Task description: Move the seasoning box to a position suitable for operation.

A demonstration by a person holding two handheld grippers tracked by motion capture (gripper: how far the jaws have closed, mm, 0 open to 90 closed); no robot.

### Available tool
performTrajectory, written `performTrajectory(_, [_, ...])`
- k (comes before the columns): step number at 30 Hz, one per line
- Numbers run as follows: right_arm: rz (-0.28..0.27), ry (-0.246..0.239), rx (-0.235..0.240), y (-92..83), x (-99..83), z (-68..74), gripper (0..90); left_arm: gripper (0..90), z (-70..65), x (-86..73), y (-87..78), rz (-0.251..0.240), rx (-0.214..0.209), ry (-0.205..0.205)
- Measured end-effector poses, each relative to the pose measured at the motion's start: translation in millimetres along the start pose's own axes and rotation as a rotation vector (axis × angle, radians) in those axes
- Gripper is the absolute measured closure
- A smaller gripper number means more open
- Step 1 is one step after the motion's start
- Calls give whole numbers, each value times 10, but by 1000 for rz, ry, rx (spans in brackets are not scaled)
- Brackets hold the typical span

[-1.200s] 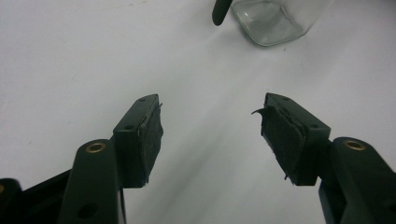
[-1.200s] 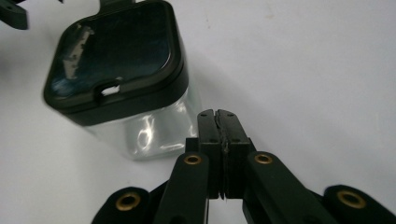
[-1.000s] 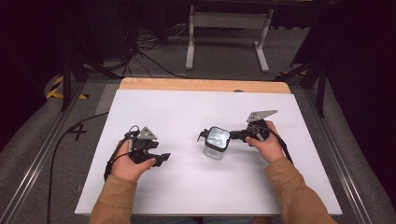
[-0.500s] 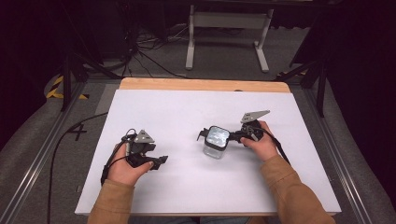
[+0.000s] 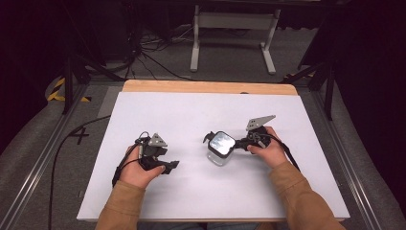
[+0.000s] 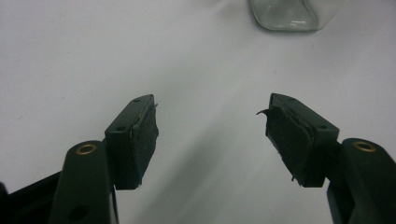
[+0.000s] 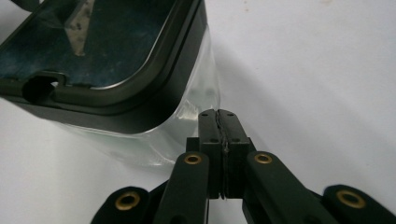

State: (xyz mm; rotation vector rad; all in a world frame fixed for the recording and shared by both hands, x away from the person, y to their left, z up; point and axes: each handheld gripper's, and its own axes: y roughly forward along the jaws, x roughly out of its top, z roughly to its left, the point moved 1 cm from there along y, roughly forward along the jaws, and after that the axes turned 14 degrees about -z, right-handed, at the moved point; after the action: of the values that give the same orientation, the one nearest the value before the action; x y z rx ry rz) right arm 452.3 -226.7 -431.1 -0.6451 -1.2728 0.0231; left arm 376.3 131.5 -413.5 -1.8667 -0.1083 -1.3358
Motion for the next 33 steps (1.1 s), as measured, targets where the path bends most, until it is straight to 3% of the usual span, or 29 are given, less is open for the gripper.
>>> performTrajectory(1, [7,-3,1,-3,3,22,900,341,0,14,-2,16,-4,1])
performTrajectory(9, [56,-35,10,-33,20,150,900,339,-18,60,79,-3,-17,6])
performTrajectory(20, [147,-90,55,14,12,431,900,339,-36,148,176,-16,-40,27])
performTrajectory(28, [163,-112,59,43,-37,548,899,340,-71,244,306,-30,-67,39])
performTrajectory(33, [135,-103,46,-42,-37,554,899,371,-68,322,274,-46,-69,31])
